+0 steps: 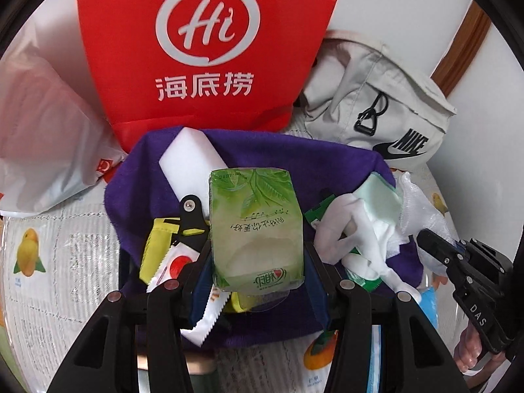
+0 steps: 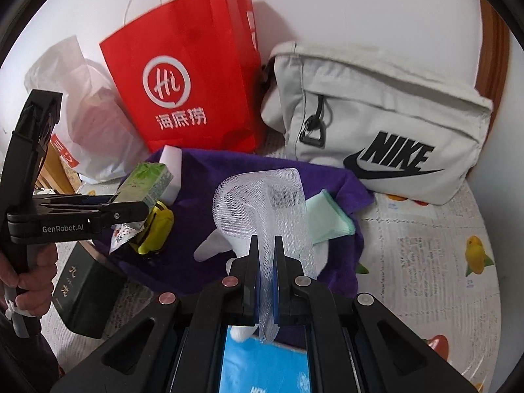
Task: Organize soft objects
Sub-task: 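Carry the tissue pack and mesh bag in both tools over the purple towel, then open the left tool on the towel while the right tool releases the mesh bag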
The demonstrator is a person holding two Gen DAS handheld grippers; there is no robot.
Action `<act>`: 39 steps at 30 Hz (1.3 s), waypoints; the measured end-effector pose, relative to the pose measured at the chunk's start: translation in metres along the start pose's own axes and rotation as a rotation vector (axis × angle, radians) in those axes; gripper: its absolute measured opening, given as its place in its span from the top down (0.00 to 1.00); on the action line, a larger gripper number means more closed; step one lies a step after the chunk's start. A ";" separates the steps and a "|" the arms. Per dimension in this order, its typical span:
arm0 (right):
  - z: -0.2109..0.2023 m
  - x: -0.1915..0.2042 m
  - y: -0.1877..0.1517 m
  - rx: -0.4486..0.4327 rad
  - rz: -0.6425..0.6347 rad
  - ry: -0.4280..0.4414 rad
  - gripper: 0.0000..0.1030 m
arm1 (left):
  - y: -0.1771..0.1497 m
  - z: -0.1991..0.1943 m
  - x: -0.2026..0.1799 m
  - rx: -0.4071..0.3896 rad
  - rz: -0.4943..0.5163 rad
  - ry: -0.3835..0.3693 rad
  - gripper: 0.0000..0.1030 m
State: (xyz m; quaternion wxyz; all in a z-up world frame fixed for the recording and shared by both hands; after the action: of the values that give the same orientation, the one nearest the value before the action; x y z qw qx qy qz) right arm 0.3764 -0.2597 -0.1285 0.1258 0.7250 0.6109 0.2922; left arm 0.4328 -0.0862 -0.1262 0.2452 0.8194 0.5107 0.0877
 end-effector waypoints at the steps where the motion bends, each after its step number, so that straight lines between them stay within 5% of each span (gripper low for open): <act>1: 0.004 0.000 0.000 0.004 0.000 0.001 0.95 | 0.001 0.004 0.000 0.006 -0.002 -0.008 0.53; 18: 0.054 0.000 -0.002 0.121 -0.017 -0.012 0.92 | 0.006 0.043 -0.010 0.056 0.052 -0.043 0.50; 23: 0.061 -0.001 -0.006 0.141 -0.015 -0.011 0.91 | 0.005 0.046 -0.009 0.071 0.040 -0.051 0.42; 25: 0.062 -0.001 -0.007 0.146 -0.017 -0.002 0.85 | 0.005 0.044 -0.009 0.070 0.043 -0.056 0.33; 27: 0.063 0.000 -0.006 0.152 -0.013 0.011 0.61 | 0.004 0.040 -0.009 0.063 0.049 -0.055 0.23; 29: 0.061 0.000 -0.006 0.145 -0.007 0.020 0.48 | 0.004 0.036 -0.009 0.063 0.042 -0.060 0.21; 35: 0.049 0.001 -0.004 0.125 -0.012 0.018 0.46 | 0.001 0.021 -0.005 0.062 0.044 -0.028 0.21; 39: 0.035 0.001 -0.005 0.113 -0.016 0.007 0.35 | -0.004 0.000 -0.004 0.043 0.057 0.034 0.21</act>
State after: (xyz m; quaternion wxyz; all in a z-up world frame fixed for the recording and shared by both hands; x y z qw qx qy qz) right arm 0.3927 -0.2515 -0.1584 0.0847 0.7249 0.6327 0.2587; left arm 0.4282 -0.0886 -0.1280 0.2164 0.8371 0.4928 0.0977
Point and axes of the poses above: each gripper's, at about its wrist camera, not at the fingertips, and z roughly the way its jaws point, x to its left, y to its top, the point moved 4 cm from there along z, roughly the way its jaws point, and after that the axes turned 13 degrees about z, right-handed, at the moved point
